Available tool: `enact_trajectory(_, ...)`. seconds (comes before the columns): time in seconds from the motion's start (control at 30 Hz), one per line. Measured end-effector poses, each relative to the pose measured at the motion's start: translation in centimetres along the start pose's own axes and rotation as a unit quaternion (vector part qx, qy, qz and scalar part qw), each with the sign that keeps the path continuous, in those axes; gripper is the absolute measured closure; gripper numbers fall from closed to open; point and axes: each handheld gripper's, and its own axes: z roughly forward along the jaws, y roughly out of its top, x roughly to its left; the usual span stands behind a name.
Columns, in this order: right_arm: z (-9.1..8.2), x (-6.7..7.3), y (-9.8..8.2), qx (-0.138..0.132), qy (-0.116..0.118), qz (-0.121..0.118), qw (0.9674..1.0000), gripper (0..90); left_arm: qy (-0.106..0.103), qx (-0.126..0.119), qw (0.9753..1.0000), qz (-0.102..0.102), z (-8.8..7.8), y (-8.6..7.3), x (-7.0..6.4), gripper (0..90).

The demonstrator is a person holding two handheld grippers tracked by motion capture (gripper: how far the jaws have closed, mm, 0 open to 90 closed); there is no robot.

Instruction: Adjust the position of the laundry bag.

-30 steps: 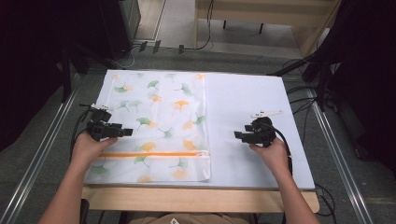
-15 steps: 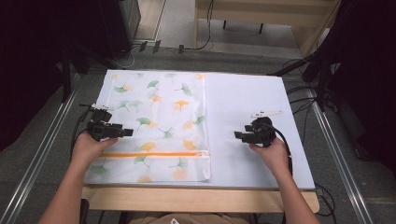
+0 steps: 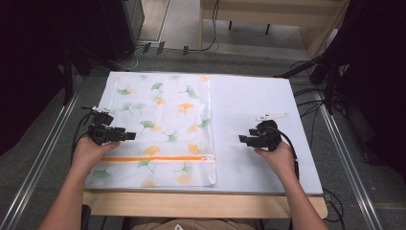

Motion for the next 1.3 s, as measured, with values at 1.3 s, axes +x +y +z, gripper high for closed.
enact_trajectory(1.3, 5.2, 5.8, 3.6, 0.021, 0.048, -0.055, 0.9971, 45.5, 0.074, -0.015, 0.9950, -0.065, -4.6, -4.8, 4.5, 37.1)
